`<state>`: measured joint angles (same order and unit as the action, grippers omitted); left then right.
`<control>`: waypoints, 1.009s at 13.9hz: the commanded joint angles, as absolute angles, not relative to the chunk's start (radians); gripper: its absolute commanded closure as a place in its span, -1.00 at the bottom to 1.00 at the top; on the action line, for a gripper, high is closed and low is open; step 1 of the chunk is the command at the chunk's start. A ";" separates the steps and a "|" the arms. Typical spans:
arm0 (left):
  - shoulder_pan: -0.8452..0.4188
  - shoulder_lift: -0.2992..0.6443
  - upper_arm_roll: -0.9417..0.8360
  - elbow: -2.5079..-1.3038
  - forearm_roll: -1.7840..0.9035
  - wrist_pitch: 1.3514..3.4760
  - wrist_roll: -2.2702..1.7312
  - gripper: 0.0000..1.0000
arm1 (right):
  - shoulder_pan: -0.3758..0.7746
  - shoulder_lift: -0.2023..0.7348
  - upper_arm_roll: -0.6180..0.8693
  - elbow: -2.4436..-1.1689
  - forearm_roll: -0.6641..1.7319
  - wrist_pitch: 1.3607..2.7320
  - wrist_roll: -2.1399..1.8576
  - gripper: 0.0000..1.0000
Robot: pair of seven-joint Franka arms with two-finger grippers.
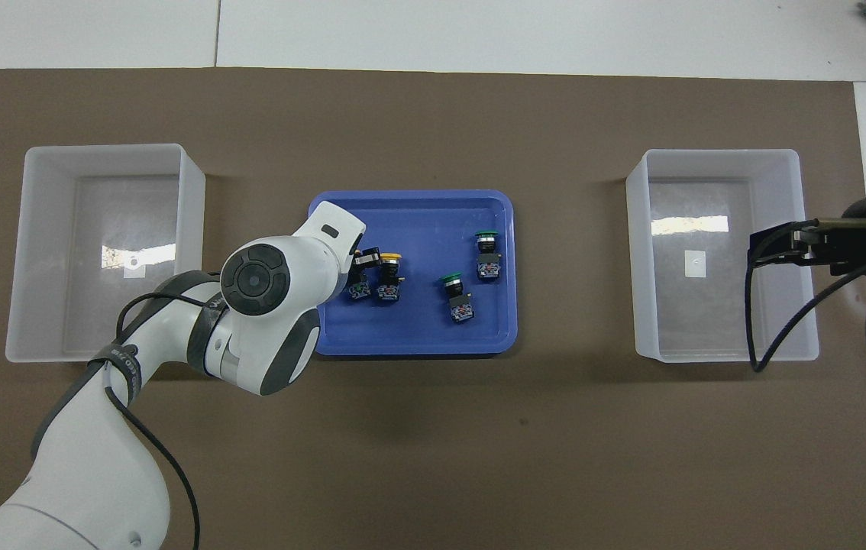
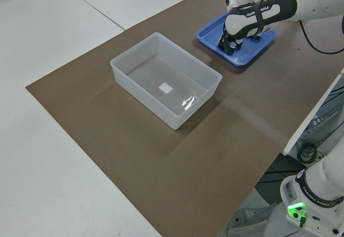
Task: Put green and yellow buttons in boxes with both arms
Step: 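Carry the yellow button with the left gripper into the nearby box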
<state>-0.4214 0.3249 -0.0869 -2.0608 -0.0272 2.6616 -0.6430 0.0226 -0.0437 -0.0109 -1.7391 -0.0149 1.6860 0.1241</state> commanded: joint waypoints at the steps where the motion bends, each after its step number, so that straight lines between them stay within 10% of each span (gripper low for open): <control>1: -0.428 0.333 -0.072 -2.007 -0.038 2.634 -0.649 1.00 | 0.017 -0.057 -0.014 -1.746 0.014 1.677 0.092 -1.00; 14: -0.163 0.284 -0.061 -1.629 -0.029 2.030 -0.314 1.00 | 0.017 -0.057 -0.014 -1.746 0.014 1.677 0.092 -1.00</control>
<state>-0.2120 0.2928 -0.0550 -1.6506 -0.0257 2.0822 -0.4138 0.0226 -0.0437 -0.0109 -1.7391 -0.0149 1.6860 0.1241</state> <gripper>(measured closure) 0.670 0.000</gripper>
